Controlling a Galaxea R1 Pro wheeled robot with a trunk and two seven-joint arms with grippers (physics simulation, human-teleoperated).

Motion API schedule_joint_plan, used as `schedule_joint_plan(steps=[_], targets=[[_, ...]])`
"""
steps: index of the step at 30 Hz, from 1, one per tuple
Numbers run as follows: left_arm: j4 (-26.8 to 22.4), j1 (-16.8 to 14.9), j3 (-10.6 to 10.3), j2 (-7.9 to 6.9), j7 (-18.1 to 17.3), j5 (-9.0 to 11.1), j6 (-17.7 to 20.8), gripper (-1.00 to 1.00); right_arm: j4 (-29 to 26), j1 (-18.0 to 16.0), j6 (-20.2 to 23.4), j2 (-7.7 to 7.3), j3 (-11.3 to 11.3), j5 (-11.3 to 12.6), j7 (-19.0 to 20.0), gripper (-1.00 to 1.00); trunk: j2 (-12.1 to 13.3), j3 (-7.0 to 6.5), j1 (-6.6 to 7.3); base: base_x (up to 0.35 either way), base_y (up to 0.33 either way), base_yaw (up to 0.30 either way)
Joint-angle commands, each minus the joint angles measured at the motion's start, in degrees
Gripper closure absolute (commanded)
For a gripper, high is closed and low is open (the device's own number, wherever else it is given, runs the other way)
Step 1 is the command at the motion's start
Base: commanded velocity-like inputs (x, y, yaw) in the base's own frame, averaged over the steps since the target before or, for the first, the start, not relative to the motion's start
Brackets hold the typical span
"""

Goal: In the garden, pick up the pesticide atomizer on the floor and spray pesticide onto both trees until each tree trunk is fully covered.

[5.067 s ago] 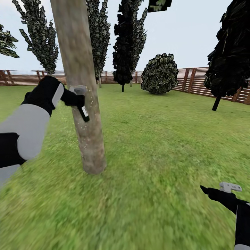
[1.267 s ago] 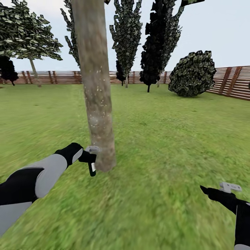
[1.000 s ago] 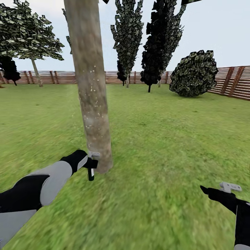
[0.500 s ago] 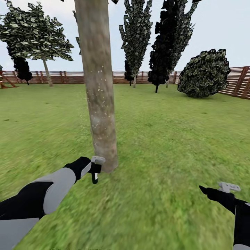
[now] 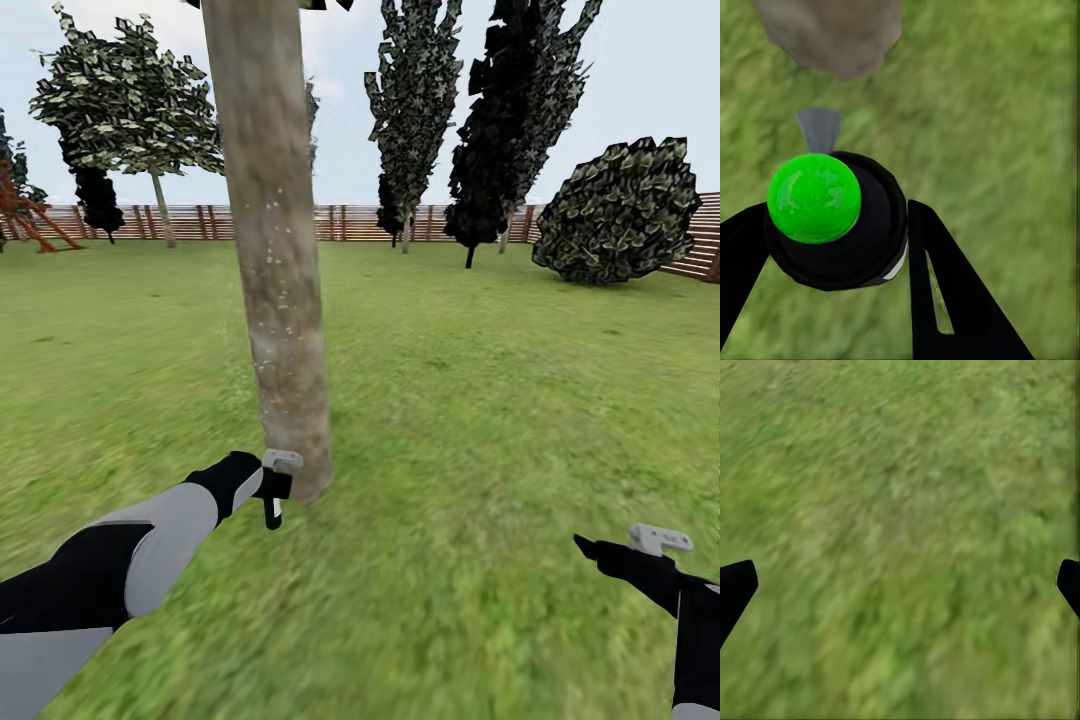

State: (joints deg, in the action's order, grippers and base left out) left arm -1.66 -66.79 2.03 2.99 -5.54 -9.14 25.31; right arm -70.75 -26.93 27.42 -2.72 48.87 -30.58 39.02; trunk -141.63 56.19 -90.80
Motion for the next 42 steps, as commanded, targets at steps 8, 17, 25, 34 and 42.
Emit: schedule_joint_plan(steps=[8, 17, 25, 34, 42], targets=[[0.0, 0.0, 0.0, 0.0, 0.0, 0.0, 0.0, 1.0, 0.0, 0.0, 0.0, 0.06, 0.0, 0.0, 0.0, -1.0, 0.0, 0.0, 0.0, 0.053, -0.248, 0.213], [-0.1, 0.0, 0.0, -0.08, 0.1, 0.0, -4.0, 1.0, 0.0, 0.0, 0.0, 0.06, 0.0, 0.0, 0.0, -1.0, 0.0, 0.0, 0.0, 0.0, -0.006, 0.216], [0.0, 0.0, 0.0, -0.02, 0.1, 0.0, -4.7, 1.0, 0.0, 0.0, 0.0, 0.0, 0.0, 0.0, 0.0, -1.0, 0.0, 0.0, 0.0, 0.0, -0.017, 0.012], [0.0, 0.0, 0.0, 0.04, 0.1, 0.0, -4.7, 1.0, 0.0, 0.0, 0.0, -0.01, 0.0, 0.0, 0.0, -1.0, 0.0, 0.0, 0.0, 0.0, -0.286, 0.063], [0.1, 0.0, 0.0, 0.09, 0.1, 0.0, -4.7, 1.0, 0.0, 0.0, 0.0, 0.03, 0.0, 0.0, 0.0, -1.0, 0.0, 0.0, 0.0, 0.0, -0.315, 0.248]])
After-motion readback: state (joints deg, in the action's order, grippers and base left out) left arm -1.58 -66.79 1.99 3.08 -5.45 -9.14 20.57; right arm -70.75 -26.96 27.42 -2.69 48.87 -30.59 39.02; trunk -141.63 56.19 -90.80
